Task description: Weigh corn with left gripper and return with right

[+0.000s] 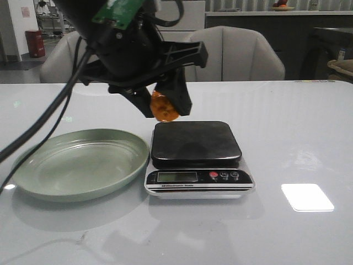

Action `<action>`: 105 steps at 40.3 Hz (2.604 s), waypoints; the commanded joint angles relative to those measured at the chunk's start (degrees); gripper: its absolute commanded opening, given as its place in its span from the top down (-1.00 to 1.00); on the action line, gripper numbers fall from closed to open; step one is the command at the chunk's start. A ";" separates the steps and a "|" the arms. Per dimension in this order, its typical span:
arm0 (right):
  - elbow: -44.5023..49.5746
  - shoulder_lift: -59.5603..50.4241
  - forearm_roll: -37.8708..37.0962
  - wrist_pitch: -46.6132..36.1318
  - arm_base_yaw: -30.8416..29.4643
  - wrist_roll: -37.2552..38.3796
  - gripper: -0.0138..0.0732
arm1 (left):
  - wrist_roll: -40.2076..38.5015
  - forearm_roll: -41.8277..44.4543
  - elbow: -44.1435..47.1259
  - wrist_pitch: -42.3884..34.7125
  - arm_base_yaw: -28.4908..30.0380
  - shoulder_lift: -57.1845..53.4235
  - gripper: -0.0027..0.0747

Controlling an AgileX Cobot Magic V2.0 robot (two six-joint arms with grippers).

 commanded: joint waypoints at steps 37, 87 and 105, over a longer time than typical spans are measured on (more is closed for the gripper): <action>0.24 -1.11 -0.71 -4.81 -0.37 -0.37 0.24 | -0.23 -4.47 -7.45 -3.96 -2.35 6.47 -0.54; 0.24 -1.06 -0.71 -4.81 -0.37 -0.37 0.24 | -0.23 17.92 34.62 -7.02 -2.35 -68.28 -0.25; 0.24 -1.06 -0.71 -4.81 -0.37 -0.37 0.24 | 6.05 18.24 46.80 3.55 -2.35 -100.18 -0.09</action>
